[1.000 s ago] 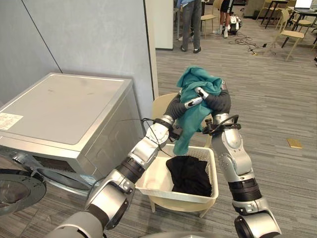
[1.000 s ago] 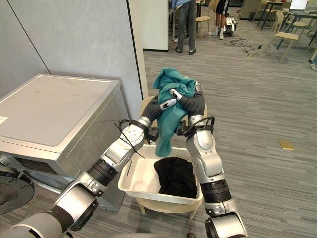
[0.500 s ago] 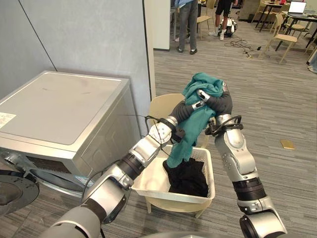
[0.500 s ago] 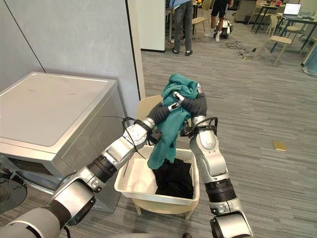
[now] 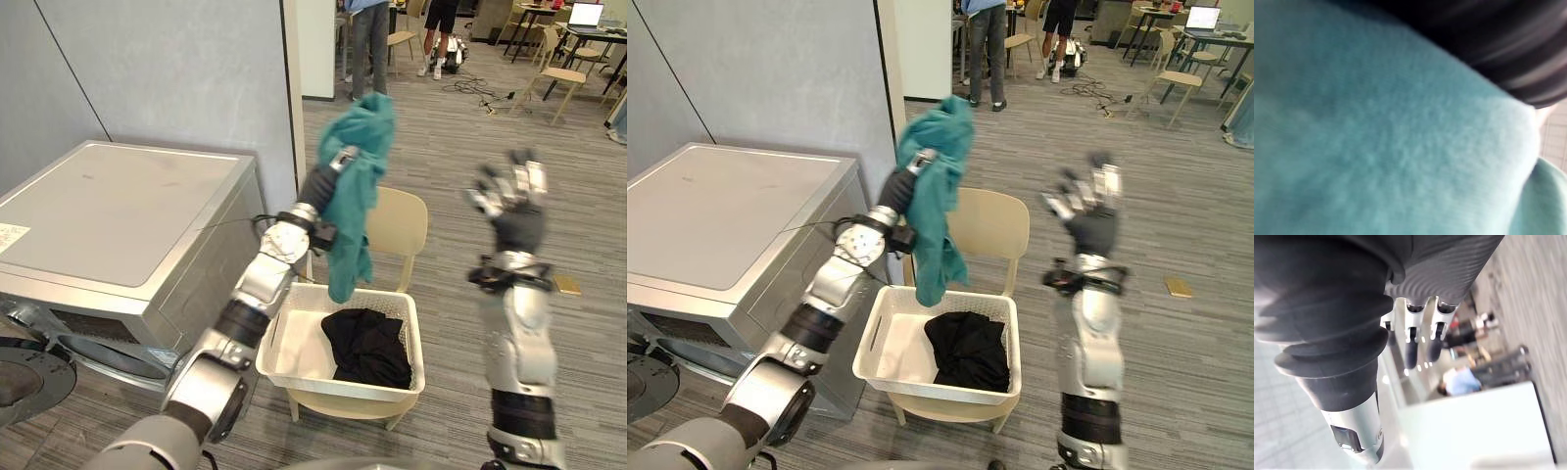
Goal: Pick up the laundry basket with both hands and put the clothes into the washing machine.
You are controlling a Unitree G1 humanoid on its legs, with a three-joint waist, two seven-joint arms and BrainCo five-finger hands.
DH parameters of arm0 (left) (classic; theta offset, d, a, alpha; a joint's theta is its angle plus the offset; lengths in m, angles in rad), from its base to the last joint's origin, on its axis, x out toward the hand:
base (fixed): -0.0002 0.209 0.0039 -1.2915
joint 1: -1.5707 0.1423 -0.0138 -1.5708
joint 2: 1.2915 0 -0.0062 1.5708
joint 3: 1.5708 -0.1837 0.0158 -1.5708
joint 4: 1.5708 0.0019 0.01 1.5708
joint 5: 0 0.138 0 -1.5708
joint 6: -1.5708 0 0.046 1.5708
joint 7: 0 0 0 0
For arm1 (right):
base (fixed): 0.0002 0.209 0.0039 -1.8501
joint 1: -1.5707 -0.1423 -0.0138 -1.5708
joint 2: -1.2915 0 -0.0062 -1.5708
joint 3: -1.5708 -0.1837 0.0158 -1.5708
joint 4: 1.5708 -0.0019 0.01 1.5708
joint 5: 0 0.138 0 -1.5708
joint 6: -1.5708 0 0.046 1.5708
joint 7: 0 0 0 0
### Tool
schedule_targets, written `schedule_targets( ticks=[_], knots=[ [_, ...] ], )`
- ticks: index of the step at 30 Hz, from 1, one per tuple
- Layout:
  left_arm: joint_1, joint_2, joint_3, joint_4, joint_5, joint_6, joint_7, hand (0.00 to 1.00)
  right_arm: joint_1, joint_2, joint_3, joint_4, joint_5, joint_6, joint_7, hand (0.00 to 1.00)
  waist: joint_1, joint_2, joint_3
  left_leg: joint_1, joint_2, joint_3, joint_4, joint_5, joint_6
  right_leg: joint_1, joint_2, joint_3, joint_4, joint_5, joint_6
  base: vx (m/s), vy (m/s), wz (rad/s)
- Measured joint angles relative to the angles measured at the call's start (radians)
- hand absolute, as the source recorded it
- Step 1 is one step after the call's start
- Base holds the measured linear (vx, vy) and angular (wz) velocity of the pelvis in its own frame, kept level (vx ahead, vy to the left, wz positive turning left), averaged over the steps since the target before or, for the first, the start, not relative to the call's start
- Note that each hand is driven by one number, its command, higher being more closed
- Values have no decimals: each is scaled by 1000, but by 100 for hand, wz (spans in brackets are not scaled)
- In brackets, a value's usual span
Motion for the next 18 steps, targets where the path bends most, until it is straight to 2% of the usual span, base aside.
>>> schedule_targets(
  ticks=[2,4,8,10,12,14,15,18],
  knots=[
    [91,42,115,-64,13,0,20,100,49,-1,-129,-2,-8,-1,-24,0,-6,5,0,0,0,0,0,0,0,0,0,0,0,-1,1,0,0,0],
    [156,63,209,-103,20,0,29,100,87,-1,-197,-2,-25,-1,-33,0,-11,9,1,0,0,0,0,-1,-2,-2,0,0,0,-3,1,0,0,0],
    [311,77,405,-255,19,-1,62,100,178,9,-283,-1,-53,3,-51,0,-16,12,1,0,0,1,-1,-8,-11,-6,-1,-1,0,-10,2,0,0,0],
    [386,76,484,-332,19,-7,67,100,220,43,-306,0,-66,4,-54,0,-15,15,0,-1,0,1,-1,-9,-12,-7,-1,-1,-1,-16,4,0,0,0],
    [471,62,564,-406,19,-10,78,100,267,85,-324,11,-76,9,-53,0,-15,23,-5,-4,0,1,0,-10,-10,-10,-1,-1,-1,-17,7,0,0,0],
    [566,15,665,-470,19,-27,86,100,325,138,-354,22,-83,28,-47,0,-10,34,-12,-11,-1,2,0,-12,-10,-17,-2,-1,-1,-18,7,0,0,0],
    [636,-28,735,-500,19,-37,94,100,362,176,-376,69,-84,32,-41,0,2,41,-14,-11,0,3,0,-12,-11,-17,-2,-1,-1,-16,3,0,0,0],
    [725,-87,801,-516,20,-48,106,100,394,186,-381,139,-84,51,-39,0,14,48,-16,-13,-1,1,0,-14,-10,-17,-2,-3,0,-16,3,0,0,1]
  ],
)
